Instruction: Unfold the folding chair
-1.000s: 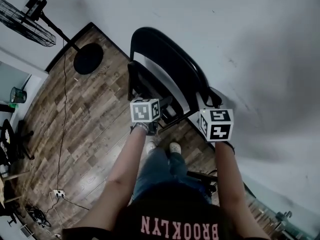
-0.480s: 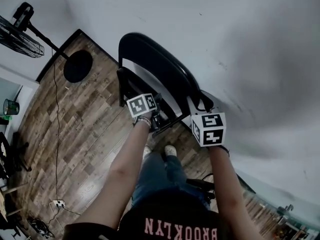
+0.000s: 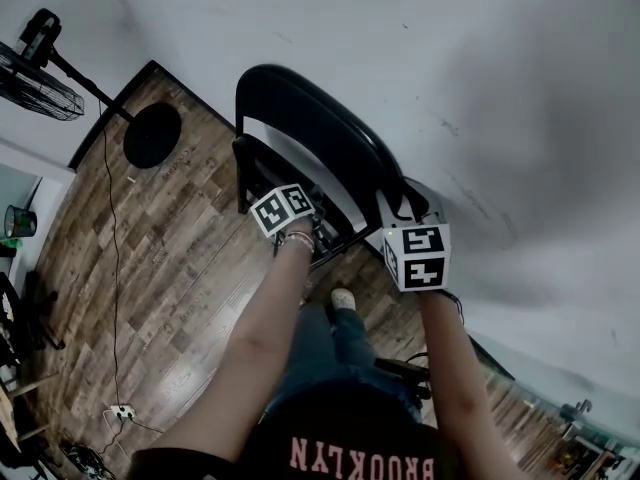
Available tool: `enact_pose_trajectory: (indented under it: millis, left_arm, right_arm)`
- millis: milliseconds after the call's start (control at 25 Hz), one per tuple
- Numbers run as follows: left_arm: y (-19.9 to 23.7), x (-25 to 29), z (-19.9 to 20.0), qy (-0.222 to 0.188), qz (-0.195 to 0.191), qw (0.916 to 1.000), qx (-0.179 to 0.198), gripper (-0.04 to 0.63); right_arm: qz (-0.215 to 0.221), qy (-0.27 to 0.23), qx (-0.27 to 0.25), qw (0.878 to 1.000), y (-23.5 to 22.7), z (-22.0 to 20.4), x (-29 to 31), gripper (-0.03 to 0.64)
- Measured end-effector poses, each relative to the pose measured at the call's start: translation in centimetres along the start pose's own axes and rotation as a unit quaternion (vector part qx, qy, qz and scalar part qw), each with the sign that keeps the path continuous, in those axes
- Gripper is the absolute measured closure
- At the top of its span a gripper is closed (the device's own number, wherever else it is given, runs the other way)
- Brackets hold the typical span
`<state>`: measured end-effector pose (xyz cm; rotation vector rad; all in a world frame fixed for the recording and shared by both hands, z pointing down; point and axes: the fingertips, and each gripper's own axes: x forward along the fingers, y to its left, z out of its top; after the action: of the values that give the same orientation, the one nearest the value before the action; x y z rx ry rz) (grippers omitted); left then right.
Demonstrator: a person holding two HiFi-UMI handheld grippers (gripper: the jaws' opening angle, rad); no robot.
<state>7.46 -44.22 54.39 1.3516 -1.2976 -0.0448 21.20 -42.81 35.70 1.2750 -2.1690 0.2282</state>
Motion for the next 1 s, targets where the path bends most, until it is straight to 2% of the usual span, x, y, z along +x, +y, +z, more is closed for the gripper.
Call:
enact_pose_trajectory:
  millis: [280,440,640,1000]
  left_arm:
    - [0.2,-0.8,0.1,-0.003,-0.008,1.0000,0.001,0.476]
    - [0.8,-2.0,0.2,-0.006,-0.013,0.9998,0.017,0.469]
    - [1.7,-3.7,0.1,-0.011,-0.026,0.9994,0.019,0.468]
    - [3.7,-6.8,-0.4,-0.030,-0.031,0.9990,0.013,0.465]
  right_arm:
    - [-0.019,0.002,-0.007,1.000,0.8,0.3,-0.5,0.463]
    - [-0.029,-0.009,-0.012,0.999,2.4,0.8,-1.4,0.462]
    - [-0.041,-0.025,-0.018,0.999,4.5,1.1,-2.7,0.462]
    - [-0.039,-0.043,-0.029,0.998,8.6,1.0,-5.0,0.463]
